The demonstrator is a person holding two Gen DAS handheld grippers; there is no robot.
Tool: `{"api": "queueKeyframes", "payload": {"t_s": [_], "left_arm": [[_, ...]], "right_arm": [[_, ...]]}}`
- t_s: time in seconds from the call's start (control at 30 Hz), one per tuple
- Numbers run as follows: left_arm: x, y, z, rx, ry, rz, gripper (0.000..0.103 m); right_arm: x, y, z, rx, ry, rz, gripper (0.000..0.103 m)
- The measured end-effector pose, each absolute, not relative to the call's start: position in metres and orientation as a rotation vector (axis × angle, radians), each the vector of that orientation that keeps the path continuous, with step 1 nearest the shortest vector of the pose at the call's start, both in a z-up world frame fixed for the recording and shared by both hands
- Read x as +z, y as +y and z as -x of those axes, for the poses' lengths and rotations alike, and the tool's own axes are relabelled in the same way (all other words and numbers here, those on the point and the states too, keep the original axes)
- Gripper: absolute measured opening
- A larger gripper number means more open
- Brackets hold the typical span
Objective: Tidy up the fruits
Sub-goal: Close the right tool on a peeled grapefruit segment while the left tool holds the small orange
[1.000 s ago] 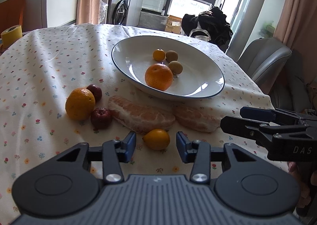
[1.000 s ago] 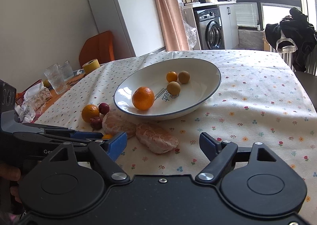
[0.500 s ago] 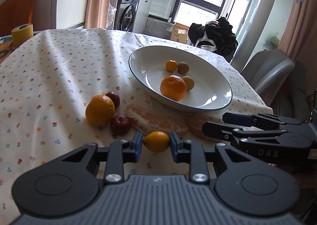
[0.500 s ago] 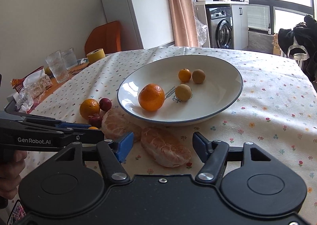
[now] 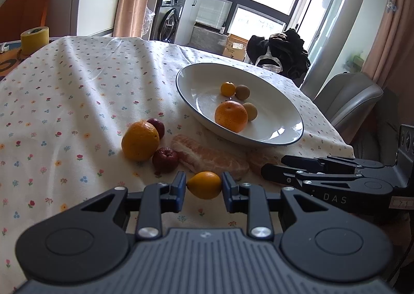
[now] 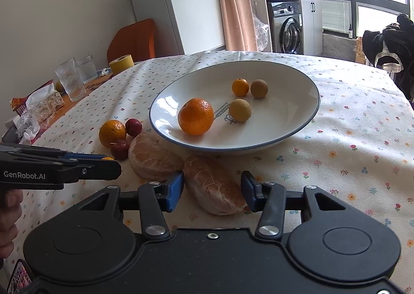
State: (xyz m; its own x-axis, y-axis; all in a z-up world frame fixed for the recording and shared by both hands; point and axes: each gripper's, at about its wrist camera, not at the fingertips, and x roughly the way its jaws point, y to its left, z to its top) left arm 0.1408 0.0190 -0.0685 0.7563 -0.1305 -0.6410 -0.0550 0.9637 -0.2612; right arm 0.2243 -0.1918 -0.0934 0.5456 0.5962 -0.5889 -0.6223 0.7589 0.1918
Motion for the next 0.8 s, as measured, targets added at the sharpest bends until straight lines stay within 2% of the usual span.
{"api": "queueKeyframes", "payload": {"t_s": [0.13, 0.8], "left_arm": [[-0.07, 0.02, -0.139, -0.043, 0.713, 0.279, 0.028], [-0.081, 0.022, -0.145, -0.034, 0.731, 0.287, 0.028]], "right_arm": [[-0.092, -0.194, -0.217, 0.746, 0.704, 0.037, 0.041], [-0.096, -0.184, -0.218, 0.758, 0.658, 0.082, 0.042]]}}
